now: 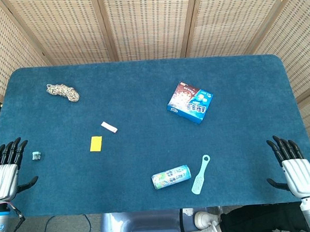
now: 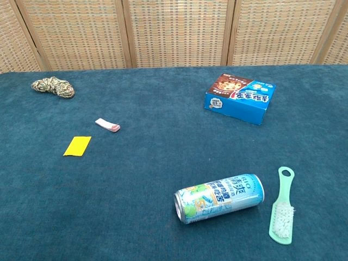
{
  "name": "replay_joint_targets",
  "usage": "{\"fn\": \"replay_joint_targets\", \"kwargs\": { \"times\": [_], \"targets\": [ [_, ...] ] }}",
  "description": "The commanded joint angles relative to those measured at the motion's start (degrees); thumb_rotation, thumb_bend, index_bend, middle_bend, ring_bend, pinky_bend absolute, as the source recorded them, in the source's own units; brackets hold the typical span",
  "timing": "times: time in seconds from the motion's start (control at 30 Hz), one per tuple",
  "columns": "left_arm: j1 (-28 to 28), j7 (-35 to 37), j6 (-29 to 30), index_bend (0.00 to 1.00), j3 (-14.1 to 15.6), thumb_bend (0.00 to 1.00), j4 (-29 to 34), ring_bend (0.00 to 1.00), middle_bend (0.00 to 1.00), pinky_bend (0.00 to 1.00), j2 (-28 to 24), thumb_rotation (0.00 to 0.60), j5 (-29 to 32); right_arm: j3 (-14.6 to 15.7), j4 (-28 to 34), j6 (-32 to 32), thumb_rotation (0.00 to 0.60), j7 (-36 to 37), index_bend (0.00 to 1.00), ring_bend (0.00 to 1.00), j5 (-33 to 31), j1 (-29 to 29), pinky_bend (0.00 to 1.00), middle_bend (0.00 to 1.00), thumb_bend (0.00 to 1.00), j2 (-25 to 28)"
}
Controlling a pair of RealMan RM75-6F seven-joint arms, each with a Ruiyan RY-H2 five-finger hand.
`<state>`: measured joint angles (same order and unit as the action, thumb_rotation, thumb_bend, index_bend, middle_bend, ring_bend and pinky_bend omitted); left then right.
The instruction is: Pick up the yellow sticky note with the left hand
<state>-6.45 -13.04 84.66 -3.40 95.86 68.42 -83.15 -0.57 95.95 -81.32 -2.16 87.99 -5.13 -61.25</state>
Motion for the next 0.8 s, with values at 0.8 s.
{"fn": "replay_joint_targets", "kwargs": {
  "times": [0.8],
  "targets": [
    [-0.07, -0.04, -0.08, 0.00, -0.07, 0.18, -0.20, 0.00, 0.00, 0.00, 0.59, 0.600, 0.36, 0.20, 0.39, 0.99, 0.600, 0.34, 0.00, 0.00, -0.48, -0.14, 0.00, 0.00, 0.00, 0.49]
  ]
}}
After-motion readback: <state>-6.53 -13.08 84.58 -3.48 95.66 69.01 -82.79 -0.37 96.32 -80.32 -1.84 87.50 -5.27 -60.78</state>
